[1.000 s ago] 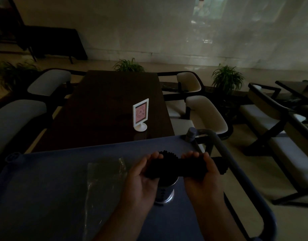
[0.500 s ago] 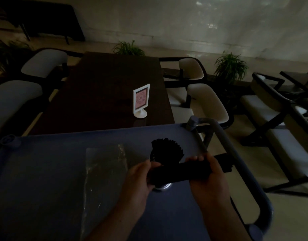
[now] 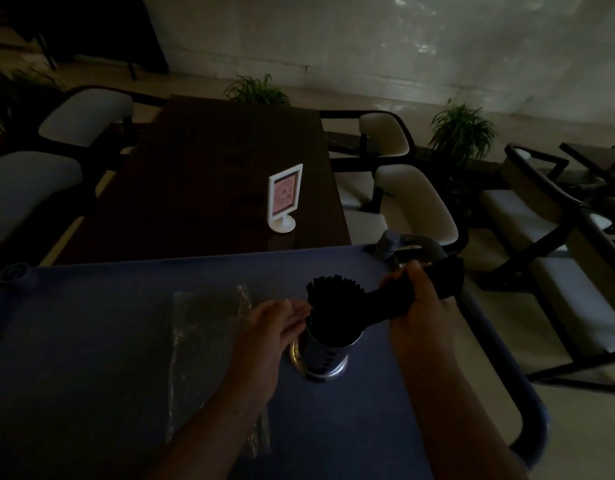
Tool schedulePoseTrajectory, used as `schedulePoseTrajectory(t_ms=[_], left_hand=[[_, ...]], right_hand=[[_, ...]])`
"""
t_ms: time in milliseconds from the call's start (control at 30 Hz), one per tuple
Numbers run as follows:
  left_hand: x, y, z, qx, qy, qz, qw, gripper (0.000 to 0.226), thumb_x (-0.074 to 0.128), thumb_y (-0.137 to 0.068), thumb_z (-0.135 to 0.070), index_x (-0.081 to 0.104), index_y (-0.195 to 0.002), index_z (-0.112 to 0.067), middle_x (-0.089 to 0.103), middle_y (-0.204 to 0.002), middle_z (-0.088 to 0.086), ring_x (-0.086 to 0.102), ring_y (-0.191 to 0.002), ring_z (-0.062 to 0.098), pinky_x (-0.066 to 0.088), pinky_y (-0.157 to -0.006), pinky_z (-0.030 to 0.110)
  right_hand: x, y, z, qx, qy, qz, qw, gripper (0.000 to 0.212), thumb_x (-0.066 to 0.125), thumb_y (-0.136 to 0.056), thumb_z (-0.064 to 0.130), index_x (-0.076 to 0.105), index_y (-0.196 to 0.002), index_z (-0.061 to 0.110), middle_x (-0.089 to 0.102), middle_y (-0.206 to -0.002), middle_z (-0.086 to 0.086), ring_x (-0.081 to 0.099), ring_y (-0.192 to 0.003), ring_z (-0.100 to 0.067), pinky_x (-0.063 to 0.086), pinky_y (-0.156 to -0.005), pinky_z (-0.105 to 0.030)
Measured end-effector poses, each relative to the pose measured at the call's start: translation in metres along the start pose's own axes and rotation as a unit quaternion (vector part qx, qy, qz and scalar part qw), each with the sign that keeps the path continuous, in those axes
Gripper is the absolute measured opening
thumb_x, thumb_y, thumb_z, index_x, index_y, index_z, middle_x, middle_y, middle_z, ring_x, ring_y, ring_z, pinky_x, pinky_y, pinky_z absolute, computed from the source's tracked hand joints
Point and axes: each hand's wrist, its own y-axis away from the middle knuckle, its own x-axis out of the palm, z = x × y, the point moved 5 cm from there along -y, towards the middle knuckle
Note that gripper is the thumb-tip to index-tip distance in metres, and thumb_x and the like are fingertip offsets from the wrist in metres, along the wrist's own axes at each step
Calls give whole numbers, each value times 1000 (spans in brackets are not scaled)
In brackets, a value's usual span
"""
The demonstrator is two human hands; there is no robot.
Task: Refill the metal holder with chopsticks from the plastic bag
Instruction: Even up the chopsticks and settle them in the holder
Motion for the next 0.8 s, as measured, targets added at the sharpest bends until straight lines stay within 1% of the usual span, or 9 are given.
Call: schedulePoseTrajectory(t_ms=[100,200,300,333,400,500,633,733,800], left_hand=[[3,-5,0,17,-11,13,1000,23,46,-99,-5,68,-98,2,75,-99,17,71,-99,24,55,-88,33],[6,-10,1,25,-23,20,999,23,45,-99,-4,65,-103,6,74,-101,18,72,-97,22,55,-87,31],[8,-15,2,35,-44,19,998,21,48,-98,-4,68,-100,1,75,-100,19,74,-93,20,57,-86,30],[8,-16,2,41,-56,20,997,21,50,-97,-5,70,-97,-3,76,-99,16,74,-93,22,57,-86,32],[8,-17,1,58,-76,18,995,23,51,-97,-5,73,-92,-10,77,-96,13,73,-94,24,56,-85,34],[6,-18,-1,92,-116,7,989,36,50,-97,-4,76,-79,-22,78,-85,2,74,-85,17,58,-76,26],[1,-20,-3,117,-125,-39,984,38,50,-96,-4,72,-73,-25,76,-74,-9,70,-70,2,54,-61,12],[-4,-20,-4,135,-161,-61,976,28,53,-96,-11,71,-84,-28,74,-83,-7,67,-77,0,53,-67,14],[-6,-21,-2,131,-171,-61,975,16,56,-95,-15,67,-99,-26,70,-96,-3,65,-88,7,51,-75,22]], right_hand=[[1,1,-9,-16,81,-7,997,10,60,-94,15,68,-87,18,69,-74,0,68,-73,-13,54,-74,-33],[6,5,-15,-76,208,15,975,25,62,-91,18,69,-69,29,69,-67,4,66,-64,-7,53,-59,-22],[10,4,-24,-104,292,38,950,17,64,-89,25,62,-72,25,63,-65,5,61,-58,-7,50,-53,-20],[10,4,-29,-98,304,41,947,12,65,-88,28,62,-79,21,66,-70,4,64,-63,-8,52,-56,-22],[6,3,-38,-88,327,36,940,17,67,-85,32,65,-94,18,71,-88,1,70,-80,-10,58,-66,-28],[-1,4,-47,-99,334,19,937,20,69,-83,27,65,-103,29,70,-100,11,68,-92,3,55,-68,-18],[-8,1,-58,-108,318,13,942,30,70,-84,20,65,-112,32,68,-109,16,64,-99,8,54,-68,-11],[-14,4,-71,-97,311,28,945,34,71,-84,18,64,-115,32,66,-113,14,63,-103,8,51,-68,-5],[-16,8,-78,-101,329,38,938,40,71,-85,16,60,-118,36,64,-115,17,61,-105,10,53,-72,-9]])
